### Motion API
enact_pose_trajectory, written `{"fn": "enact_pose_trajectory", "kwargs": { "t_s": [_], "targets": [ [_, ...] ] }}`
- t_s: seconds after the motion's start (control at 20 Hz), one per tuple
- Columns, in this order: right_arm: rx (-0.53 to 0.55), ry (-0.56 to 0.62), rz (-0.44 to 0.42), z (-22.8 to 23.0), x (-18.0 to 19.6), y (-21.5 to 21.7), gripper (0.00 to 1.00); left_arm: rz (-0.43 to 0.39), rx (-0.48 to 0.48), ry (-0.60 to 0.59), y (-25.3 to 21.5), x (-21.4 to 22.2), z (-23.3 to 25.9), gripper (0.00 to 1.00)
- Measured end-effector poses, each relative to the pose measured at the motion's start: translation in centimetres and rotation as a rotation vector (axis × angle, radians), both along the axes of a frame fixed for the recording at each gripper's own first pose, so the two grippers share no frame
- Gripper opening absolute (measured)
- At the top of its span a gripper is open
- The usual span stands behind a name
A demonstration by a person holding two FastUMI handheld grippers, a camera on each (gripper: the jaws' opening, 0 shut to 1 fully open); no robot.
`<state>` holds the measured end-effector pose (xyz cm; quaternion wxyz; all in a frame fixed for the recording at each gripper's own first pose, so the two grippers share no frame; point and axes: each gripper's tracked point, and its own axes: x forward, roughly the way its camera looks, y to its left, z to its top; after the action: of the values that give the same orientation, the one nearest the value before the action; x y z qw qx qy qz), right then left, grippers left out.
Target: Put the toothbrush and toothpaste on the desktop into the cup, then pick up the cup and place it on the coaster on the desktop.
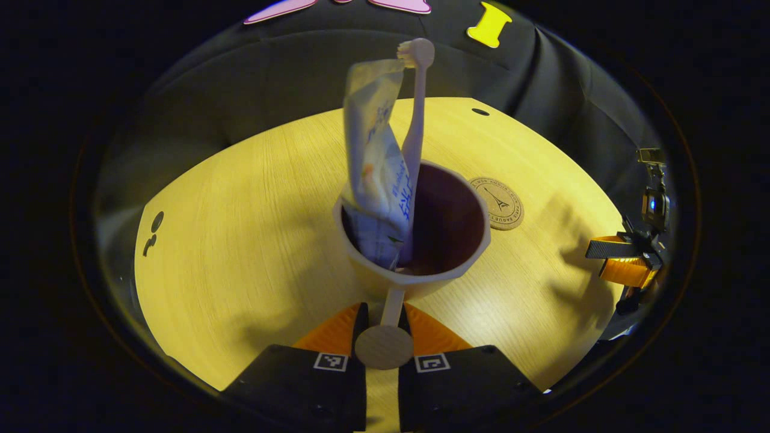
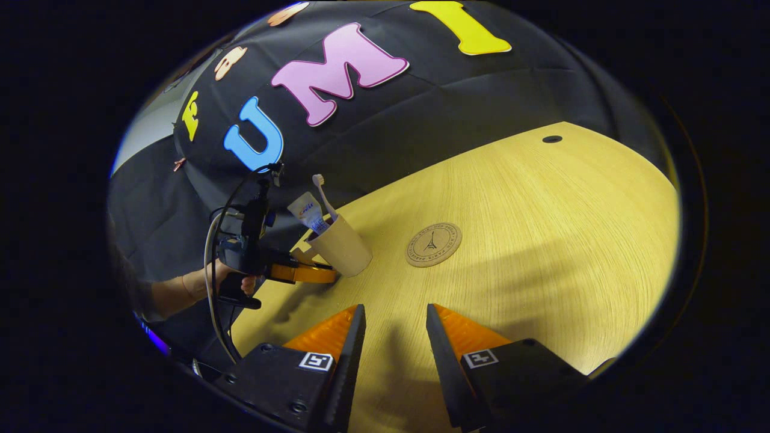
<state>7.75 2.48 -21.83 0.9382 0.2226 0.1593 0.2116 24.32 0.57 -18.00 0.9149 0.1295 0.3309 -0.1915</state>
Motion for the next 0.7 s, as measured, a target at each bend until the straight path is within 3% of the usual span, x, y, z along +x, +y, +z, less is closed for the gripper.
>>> {"fn": "enact_pose_trajectory", "kwargs": {
  "t_s": [0.3, 0.7],
  "targets": [
    [-0.003, 0.005, -0.01, -0.48, 0.17, -0.45, 0.63, 0.002, -0.039, -0.058, -0.63, 0.25, 0.81, 0.16],
    [0.004, 0.015, -0.016, -0.54, 0.21, -0.48, 0.63, -0.001, 0.009, -0.027, -0.33, -0.05, 0.49, 0.15]
  ]
}}
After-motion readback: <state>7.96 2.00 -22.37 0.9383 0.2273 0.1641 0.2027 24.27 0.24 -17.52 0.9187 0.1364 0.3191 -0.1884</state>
